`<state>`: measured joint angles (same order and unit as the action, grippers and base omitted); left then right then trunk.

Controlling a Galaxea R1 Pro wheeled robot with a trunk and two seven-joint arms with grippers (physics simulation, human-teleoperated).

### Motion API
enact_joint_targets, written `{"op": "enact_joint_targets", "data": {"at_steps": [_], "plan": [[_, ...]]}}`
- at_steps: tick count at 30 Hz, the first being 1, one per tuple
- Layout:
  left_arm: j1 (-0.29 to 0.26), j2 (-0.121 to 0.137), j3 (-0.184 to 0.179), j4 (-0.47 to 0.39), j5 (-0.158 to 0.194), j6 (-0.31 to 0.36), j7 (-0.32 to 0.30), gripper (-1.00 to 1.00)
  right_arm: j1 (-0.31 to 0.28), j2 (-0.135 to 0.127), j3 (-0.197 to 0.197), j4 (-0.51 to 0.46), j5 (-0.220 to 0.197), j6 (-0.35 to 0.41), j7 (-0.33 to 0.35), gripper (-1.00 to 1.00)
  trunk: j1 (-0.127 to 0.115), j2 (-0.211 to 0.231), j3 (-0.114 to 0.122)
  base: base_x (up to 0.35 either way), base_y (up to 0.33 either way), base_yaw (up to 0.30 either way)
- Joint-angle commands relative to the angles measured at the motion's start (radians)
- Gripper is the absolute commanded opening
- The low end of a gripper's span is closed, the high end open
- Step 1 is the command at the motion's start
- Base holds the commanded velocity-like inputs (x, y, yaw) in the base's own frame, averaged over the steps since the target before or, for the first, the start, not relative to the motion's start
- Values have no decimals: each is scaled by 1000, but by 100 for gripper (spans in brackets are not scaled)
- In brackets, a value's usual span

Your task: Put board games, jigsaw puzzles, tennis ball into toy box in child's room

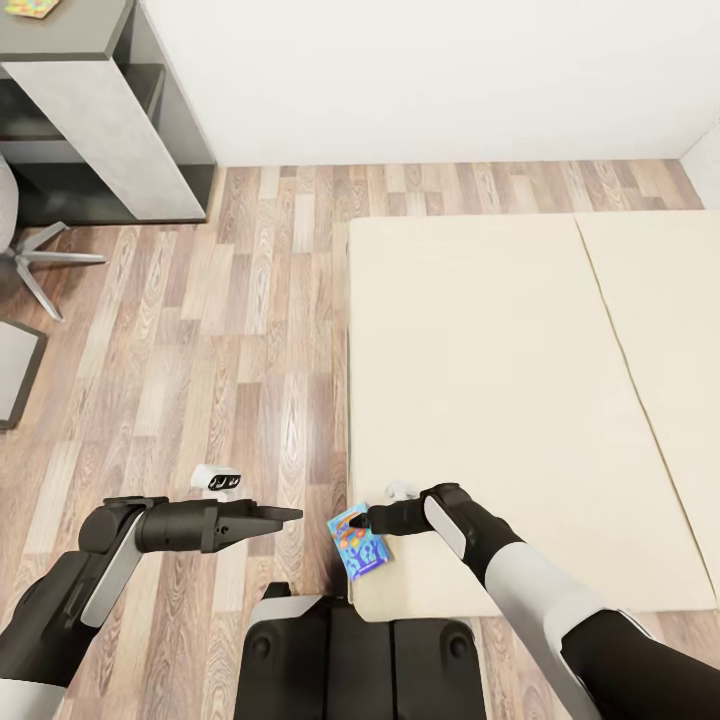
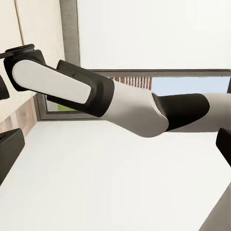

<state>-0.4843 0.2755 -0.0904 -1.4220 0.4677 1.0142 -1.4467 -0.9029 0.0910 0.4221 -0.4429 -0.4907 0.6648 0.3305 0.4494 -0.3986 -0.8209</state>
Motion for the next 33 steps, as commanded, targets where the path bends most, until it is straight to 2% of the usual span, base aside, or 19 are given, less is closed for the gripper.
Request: {"op": "enact_joint_targets", "data": {"at_steps": [1,14,19,25,29,33], "plan": [[0,1,-2,0,3,10,-1,100,-1,0,3,0,1,2,2,100,1,-1,1,0,0,0],[0,1,-2,0,3,10,-1,100,-1,-4,4,-31,-1,4,8,100,1,-1,22,0,0,0],[0,2,-2,0,3,10,-1,100,5,-14,4,-99,-6,14,10,100,1,-1,30,0,0,0],[0,2,-2,0,3,10,-1,100,43,-24,2,-191,-9,34,11,100,1,-1,40,0,0,0],[0,1,-2,0,3,10,-1,100,76,-43,2,-288,-11,61,12,100,1,-1,47,0,0,0],[0,1,-2,0,3,10,-1,100,124,-75,1,-417,-12,95,13,100,1,-1,53,0,0,0]]}}
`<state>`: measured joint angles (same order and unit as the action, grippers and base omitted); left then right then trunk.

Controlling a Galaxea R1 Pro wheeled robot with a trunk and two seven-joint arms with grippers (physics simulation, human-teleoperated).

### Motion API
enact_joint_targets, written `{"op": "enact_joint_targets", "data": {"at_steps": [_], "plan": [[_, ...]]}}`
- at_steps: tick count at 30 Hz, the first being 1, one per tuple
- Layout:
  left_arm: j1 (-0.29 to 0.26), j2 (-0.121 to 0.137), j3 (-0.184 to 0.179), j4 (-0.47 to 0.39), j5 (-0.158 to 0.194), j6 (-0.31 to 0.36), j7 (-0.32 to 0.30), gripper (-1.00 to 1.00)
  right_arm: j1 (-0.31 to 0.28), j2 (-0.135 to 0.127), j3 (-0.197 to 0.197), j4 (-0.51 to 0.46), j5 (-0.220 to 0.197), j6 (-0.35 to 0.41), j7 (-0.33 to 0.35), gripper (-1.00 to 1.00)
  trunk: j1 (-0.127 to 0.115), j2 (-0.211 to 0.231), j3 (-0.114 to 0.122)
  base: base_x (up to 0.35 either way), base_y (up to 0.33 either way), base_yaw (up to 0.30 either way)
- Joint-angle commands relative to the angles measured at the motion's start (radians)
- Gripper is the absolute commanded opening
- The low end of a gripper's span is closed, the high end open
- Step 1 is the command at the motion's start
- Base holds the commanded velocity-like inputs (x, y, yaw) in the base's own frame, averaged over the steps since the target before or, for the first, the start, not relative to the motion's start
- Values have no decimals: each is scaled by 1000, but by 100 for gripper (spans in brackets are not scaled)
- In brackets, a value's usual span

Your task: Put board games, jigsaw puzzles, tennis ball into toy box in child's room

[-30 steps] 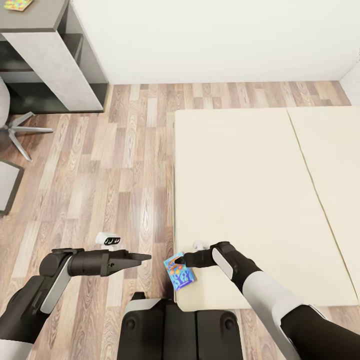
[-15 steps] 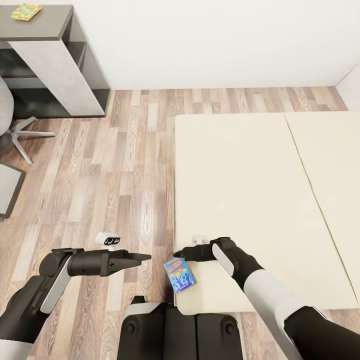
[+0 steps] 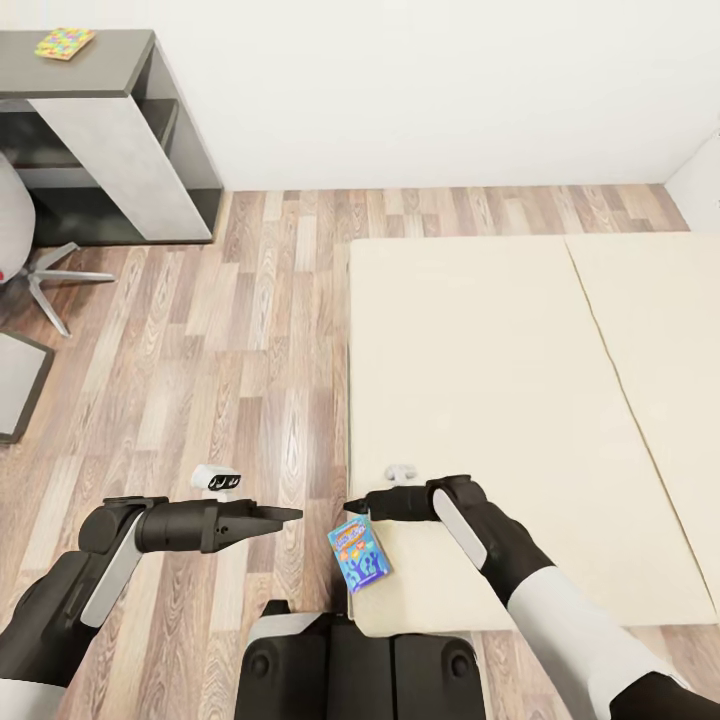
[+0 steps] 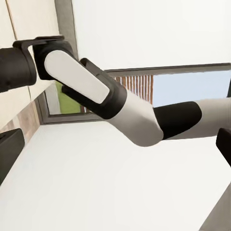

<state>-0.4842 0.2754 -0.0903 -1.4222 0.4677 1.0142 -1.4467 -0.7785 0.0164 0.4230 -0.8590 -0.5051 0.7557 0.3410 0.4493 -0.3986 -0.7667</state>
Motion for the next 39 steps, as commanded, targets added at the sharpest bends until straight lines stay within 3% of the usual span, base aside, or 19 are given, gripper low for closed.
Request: {"op": "enact_joint_targets", "data": {"at_steps": [1,7,11,17,22,26,29,34,39], "plan": [[-1,1,-2,0,3,11,-1,100,22,-12,-1,-62,0,21,3,100,1,-1,1,0,0,0],[-1,2,-2,0,3,11,-1,100,96,-52,-19,-251,-16,67,4,100,1,-1,11,0,0,0],[-1,2,-2,0,2,10,-1,100,177,-89,-73,-427,-51,88,5,100,1,-1,17,0,0,0],[-1,3,0,0,2,9,-1,100,263,-120,-144,-581,-93,114,8,100,1,-1,27,0,0,0],[-1,4,21,0,2,10,-1,100,292,-128,-203,-610,-102,118,10,100,1,-1,35,0,0,0],[0,8,62,0,2,11,-2,100,298,-129,-236,-612,-104,119,25,100,1,-1,42,0,0,0],[1,33,106,0,2,12,-3,100,306,-135,-268,-611,-105,117,76,100,1,-1,47,0,0,0],[1,91,160,1,2,14,-1,100,317,-142,-357,-598,-101,110,221,100,1,-1,55,0,0,0],[2,108,198,3,-10,14,11,100,321,-143,-409,-555,-98,108,273,100,1,-1,63,0,0,0]]}}
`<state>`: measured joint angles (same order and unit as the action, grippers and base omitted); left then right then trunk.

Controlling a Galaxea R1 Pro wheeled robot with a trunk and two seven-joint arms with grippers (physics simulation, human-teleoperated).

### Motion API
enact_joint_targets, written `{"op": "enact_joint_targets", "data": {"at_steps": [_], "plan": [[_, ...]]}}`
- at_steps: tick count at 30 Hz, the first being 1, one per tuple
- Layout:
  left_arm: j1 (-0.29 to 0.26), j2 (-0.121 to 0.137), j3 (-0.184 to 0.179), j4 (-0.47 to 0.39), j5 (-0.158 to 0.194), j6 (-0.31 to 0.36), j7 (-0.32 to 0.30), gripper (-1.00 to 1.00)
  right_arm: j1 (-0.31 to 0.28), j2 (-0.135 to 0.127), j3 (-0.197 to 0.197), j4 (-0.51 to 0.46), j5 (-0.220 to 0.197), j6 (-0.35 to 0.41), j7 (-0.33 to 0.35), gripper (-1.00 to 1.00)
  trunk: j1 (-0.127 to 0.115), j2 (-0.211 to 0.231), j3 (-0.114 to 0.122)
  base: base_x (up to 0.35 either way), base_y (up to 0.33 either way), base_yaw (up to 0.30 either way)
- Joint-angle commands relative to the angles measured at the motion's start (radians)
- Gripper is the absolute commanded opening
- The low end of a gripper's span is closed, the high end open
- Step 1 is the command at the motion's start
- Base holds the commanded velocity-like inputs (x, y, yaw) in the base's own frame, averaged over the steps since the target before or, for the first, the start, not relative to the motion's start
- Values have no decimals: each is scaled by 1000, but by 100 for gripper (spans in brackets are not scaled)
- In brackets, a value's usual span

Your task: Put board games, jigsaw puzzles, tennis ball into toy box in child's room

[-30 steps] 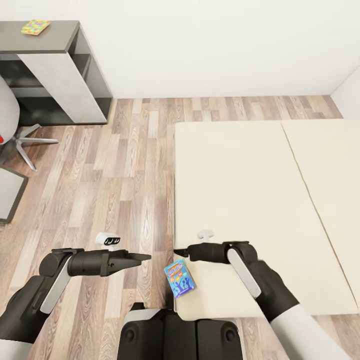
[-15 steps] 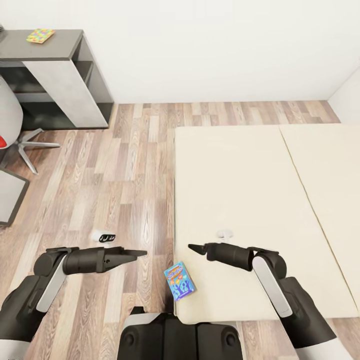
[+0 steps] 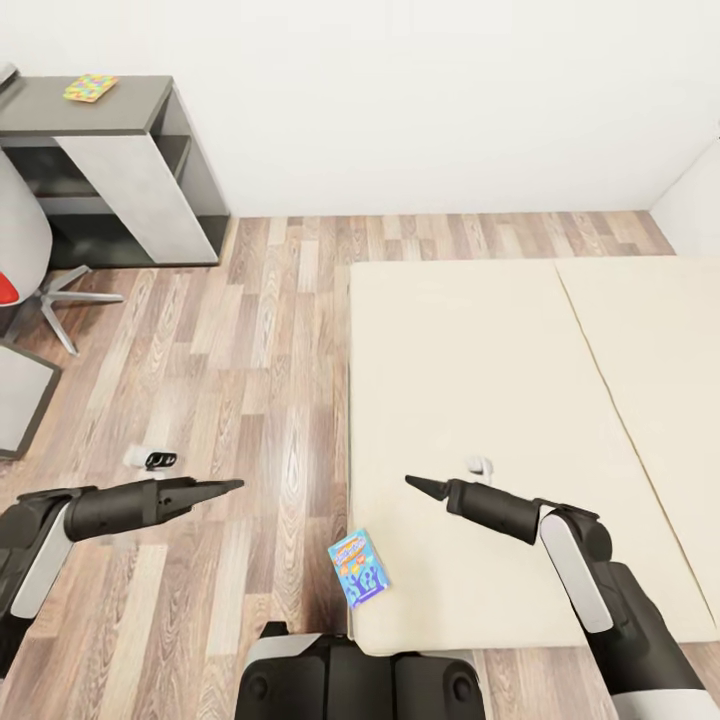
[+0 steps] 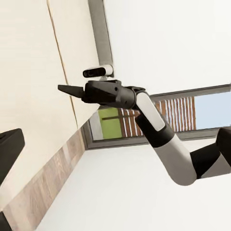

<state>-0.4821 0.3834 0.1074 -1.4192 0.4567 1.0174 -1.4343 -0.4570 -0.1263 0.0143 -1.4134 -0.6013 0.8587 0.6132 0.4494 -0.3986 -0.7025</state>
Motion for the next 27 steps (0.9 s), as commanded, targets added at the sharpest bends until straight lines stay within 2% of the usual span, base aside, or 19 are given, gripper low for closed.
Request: {"op": "enact_joint_targets", "data": {"at_steps": [1,3,5,9,12,27], "plan": [[1,2,8,2,-5,10,3,100,0,-1,-9,10,-1,4,8,100,1,-1,1,0,0,0],[2,4,22,12,-25,8,14,100,1,-1,-24,27,1,4,20,100,1,-1,3,0,0,0],[4,4,38,34,-65,7,31,100,1,0,-42,44,4,0,29,100,1,-1,5,0,0,0],[5,3,50,56,-120,5,46,100,1,0,-55,56,8,-22,36,100,1,-1,7,0,0,0],[5,1,53,65,-144,4,51,100,2,0,-55,59,11,-42,38,100,1,-1,8,0,0,0],[5,-4,47,66,-150,4,53,100,3,5,-52,60,14,-51,30,100,1,-1,8,0,0,0]]}}
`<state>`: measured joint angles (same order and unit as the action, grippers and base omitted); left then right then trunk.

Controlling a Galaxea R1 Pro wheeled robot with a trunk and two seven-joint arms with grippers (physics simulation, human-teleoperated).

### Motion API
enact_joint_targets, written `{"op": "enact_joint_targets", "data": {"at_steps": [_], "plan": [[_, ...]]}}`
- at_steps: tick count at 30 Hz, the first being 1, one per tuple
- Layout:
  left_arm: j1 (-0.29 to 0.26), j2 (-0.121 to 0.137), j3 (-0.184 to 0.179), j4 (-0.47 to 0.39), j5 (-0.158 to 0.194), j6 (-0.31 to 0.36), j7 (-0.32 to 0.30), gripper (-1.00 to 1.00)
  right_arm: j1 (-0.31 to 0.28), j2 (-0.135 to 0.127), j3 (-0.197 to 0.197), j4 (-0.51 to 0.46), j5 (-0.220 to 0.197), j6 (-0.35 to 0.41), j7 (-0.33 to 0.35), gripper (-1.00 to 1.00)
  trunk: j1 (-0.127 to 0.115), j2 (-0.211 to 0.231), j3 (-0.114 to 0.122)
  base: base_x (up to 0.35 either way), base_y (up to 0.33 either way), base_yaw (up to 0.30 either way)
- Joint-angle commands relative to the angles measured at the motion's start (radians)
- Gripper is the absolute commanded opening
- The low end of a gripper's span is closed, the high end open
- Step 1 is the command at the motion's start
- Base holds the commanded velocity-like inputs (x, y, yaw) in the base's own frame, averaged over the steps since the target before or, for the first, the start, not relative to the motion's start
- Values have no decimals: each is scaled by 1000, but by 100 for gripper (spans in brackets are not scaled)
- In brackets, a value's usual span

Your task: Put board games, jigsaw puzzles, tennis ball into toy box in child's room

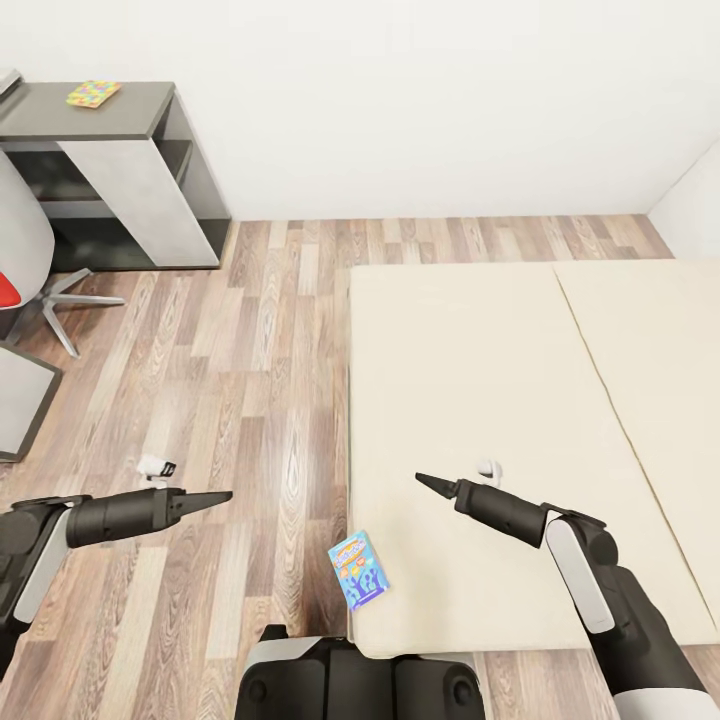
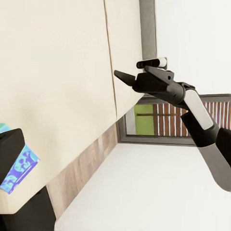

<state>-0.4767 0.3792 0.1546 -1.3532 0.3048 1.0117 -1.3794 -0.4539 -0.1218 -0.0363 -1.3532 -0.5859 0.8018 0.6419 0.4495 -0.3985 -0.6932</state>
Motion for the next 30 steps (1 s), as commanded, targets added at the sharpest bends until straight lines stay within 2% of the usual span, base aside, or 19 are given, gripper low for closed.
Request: {"op": "enact_joint_targets", "data": {"at_steps": [1,21,30], "plan": [[0,0,0,0,2,10,-2,100,0,0,-1,0,-1,6,1,100,1,-2,-1,0,0,0],[0,-2,6,-1,1,10,-4,100,1,-2,-1,-2,0,-15,0,100,1,-2,4,0,0,0],[0,-2,7,-1,1,10,-5,100,6,-1,0,-6,0,-19,0,100,1,-2,15,0,0,0]]}}
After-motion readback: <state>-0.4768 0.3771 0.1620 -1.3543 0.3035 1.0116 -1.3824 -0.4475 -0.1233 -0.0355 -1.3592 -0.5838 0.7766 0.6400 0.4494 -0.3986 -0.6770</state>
